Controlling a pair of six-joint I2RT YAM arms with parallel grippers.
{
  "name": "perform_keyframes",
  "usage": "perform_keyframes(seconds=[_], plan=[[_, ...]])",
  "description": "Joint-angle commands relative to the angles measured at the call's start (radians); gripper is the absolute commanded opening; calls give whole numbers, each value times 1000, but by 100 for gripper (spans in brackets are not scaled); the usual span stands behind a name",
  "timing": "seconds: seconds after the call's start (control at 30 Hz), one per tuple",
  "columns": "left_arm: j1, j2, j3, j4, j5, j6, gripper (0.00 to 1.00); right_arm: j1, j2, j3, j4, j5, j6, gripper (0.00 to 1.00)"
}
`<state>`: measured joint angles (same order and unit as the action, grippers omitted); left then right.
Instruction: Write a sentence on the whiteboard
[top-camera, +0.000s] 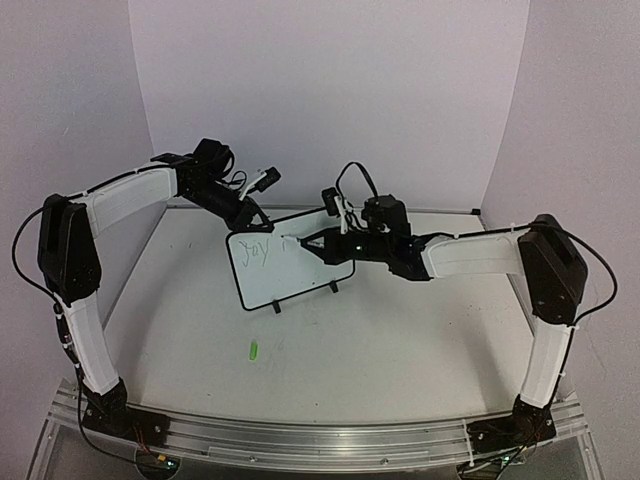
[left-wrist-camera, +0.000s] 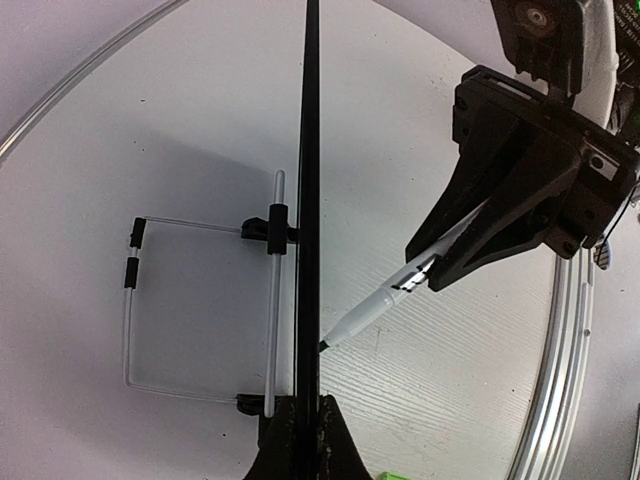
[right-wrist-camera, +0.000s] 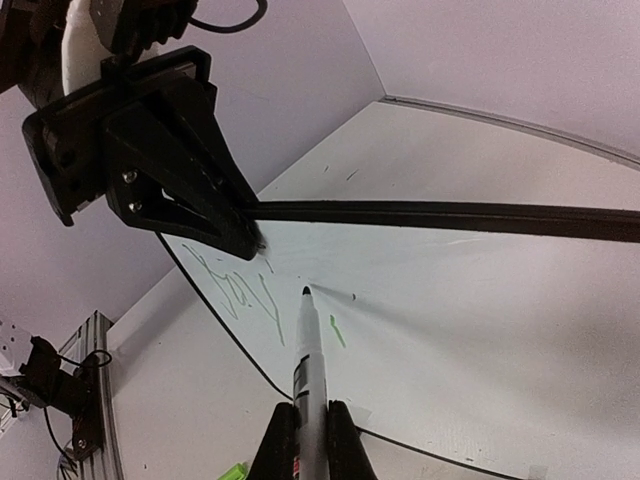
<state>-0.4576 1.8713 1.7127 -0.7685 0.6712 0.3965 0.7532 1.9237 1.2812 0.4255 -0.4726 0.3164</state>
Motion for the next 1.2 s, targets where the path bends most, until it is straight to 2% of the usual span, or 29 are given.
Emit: perform_keyframes(seconds=[0.0, 0.47, 0.77, 1.17], plan=[[-11, 16, 28, -32, 31, 22, 0, -3, 18, 38, 22, 13, 6, 0], [-11, 19, 28, -34, 35, 23, 0, -2, 22, 35, 23, 51, 11, 0], [-11, 17, 29, -33, 18, 20, 0, -3, -74, -74, 73, 2, 7, 0], [-11, 17, 29, -34, 23, 20, 0, -5, -32, -52, 71, 56, 15, 0]])
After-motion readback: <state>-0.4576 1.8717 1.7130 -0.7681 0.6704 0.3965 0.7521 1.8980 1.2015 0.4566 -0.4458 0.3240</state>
